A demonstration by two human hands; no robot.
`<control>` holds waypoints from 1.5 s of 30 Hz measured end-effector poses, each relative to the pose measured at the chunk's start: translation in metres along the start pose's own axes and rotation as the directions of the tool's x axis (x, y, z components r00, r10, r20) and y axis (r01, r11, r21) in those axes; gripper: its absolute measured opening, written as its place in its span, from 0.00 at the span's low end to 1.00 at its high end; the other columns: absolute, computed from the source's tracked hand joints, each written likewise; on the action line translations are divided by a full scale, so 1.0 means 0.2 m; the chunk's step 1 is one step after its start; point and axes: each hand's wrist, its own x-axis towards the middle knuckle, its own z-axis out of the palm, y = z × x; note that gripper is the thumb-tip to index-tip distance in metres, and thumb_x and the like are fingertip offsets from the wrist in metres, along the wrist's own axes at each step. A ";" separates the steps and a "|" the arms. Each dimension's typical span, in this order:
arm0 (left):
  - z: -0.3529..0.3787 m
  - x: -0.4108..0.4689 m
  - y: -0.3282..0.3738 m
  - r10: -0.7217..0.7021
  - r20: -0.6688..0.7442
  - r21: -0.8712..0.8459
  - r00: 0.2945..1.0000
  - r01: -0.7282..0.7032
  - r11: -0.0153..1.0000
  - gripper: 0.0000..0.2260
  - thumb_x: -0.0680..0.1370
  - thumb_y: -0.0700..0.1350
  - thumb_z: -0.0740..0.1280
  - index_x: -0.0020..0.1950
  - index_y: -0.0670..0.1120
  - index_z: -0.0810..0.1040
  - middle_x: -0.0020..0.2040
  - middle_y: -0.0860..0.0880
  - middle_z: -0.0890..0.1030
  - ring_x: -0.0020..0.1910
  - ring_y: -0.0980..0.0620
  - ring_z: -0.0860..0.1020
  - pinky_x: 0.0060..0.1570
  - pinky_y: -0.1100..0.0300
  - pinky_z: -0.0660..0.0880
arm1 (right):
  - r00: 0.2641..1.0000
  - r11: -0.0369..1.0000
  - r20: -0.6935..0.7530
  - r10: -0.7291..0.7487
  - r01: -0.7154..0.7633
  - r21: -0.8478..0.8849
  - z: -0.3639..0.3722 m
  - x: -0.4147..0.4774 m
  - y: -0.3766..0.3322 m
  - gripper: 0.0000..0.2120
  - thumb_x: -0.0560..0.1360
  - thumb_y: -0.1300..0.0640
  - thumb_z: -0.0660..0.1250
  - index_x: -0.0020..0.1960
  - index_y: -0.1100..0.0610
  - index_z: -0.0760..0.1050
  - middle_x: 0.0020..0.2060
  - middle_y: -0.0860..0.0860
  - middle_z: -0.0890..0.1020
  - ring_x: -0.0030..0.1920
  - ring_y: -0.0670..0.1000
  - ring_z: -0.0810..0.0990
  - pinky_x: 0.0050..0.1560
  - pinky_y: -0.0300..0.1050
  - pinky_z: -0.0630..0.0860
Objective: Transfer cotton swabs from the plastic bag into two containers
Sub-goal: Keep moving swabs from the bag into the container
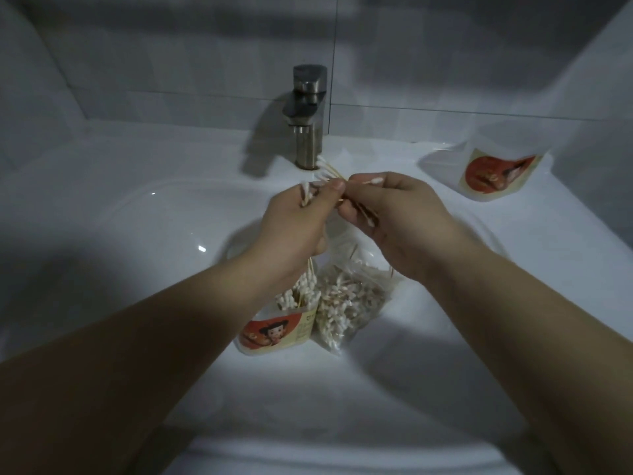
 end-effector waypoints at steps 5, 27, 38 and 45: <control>-0.01 0.00 0.02 -0.068 -0.041 -0.140 0.997 0.061 0.988 0.09 0.83 0.47 0.67 0.50 0.43 0.82 0.25 0.54 0.65 0.22 0.57 0.59 0.22 0.64 0.60 | 0.999 0.986 0.040 0.024 -0.017 -0.167 0.00 -0.01 -0.01 0.02 0.76 0.70 0.70 0.44 0.67 0.80 0.31 0.59 0.81 0.30 0.50 0.81 0.39 0.40 0.81; -0.04 0.04 0.09 -0.222 -0.277 -0.283 0.935 0.142 0.949 0.18 0.86 0.57 0.58 0.41 0.48 0.72 0.25 0.55 0.72 0.22 0.57 0.66 0.20 0.65 0.60 | 0.984 0.934 0.125 0.129 -0.079 -0.348 0.00 -0.02 0.02 0.04 0.72 0.72 0.73 0.46 0.69 0.82 0.37 0.60 0.84 0.35 0.52 0.84 0.43 0.40 0.82; -0.07 0.03 0.09 -0.270 0.041 -0.231 0.962 0.272 0.934 0.17 0.80 0.61 0.67 0.41 0.49 0.73 0.25 0.55 0.59 0.23 0.57 0.57 0.19 0.64 0.53 | 0.997 0.943 0.063 -0.048 0.066 -0.325 0.00 0.00 -0.01 0.04 0.72 0.68 0.75 0.45 0.62 0.84 0.39 0.62 0.81 0.35 0.53 0.79 0.41 0.42 0.80; 0.00 0.01 0.02 -0.148 0.001 -0.015 0.989 0.148 0.989 0.16 0.83 0.56 0.65 0.41 0.47 0.74 0.24 0.55 0.63 0.22 0.55 0.60 0.22 0.63 0.57 | 0.999 0.955 0.035 -0.039 0.048 -0.293 0.01 -0.01 0.01 0.04 0.75 0.66 0.73 0.48 0.67 0.82 0.41 0.65 0.84 0.37 0.56 0.79 0.43 0.44 0.81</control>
